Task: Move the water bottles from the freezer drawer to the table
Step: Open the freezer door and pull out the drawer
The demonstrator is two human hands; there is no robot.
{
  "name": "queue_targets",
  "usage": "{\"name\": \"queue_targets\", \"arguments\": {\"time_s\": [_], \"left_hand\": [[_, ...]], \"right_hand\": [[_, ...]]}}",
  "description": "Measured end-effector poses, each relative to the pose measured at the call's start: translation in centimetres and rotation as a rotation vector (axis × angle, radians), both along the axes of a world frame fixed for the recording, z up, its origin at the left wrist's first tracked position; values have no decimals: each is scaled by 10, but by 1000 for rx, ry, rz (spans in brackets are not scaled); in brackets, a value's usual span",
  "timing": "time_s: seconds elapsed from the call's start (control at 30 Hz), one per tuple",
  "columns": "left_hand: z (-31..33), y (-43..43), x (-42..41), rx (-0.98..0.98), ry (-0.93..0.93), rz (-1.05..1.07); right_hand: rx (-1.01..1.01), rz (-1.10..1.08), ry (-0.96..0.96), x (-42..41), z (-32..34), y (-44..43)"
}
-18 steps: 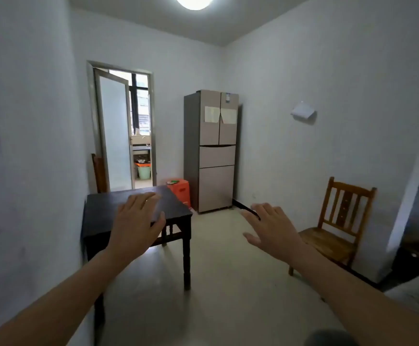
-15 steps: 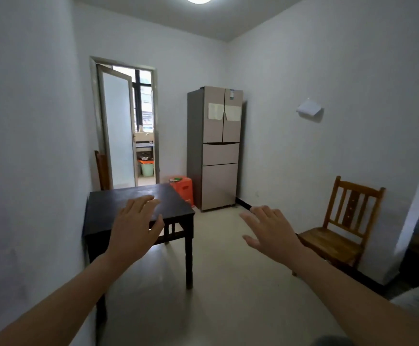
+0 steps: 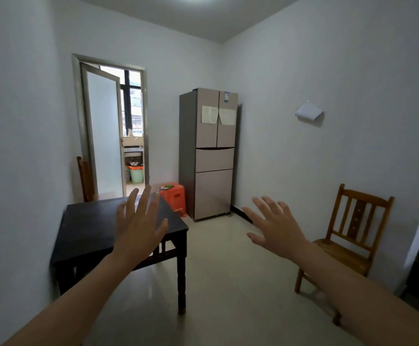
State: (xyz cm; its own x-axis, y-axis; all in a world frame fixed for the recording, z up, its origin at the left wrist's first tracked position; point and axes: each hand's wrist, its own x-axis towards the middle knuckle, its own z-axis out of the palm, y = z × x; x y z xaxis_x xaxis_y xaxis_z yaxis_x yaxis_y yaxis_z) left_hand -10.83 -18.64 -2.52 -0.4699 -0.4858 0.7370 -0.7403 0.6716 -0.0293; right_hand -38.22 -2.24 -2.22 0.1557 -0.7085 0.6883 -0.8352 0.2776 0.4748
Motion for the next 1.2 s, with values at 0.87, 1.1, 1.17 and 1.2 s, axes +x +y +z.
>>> {"name": "queue_targets", "arguments": {"time_s": [0.87, 1.1, 1.17, 1.2], "left_hand": [[-14, -166, -313, 52, 125, -201], [-42, -217, -343, 115, -4, -123], [-51, -234, -351, 130, -56, -101], [-55, -243, -355, 143, -64, -90]], "right_hand": [[97, -125, -184, -275, -9, -131], [72, -36, -241, -331, -41, -182], [86, -36, -252, -343, -48, -199], [96, -39, -261, -348, -51, -208]]}}
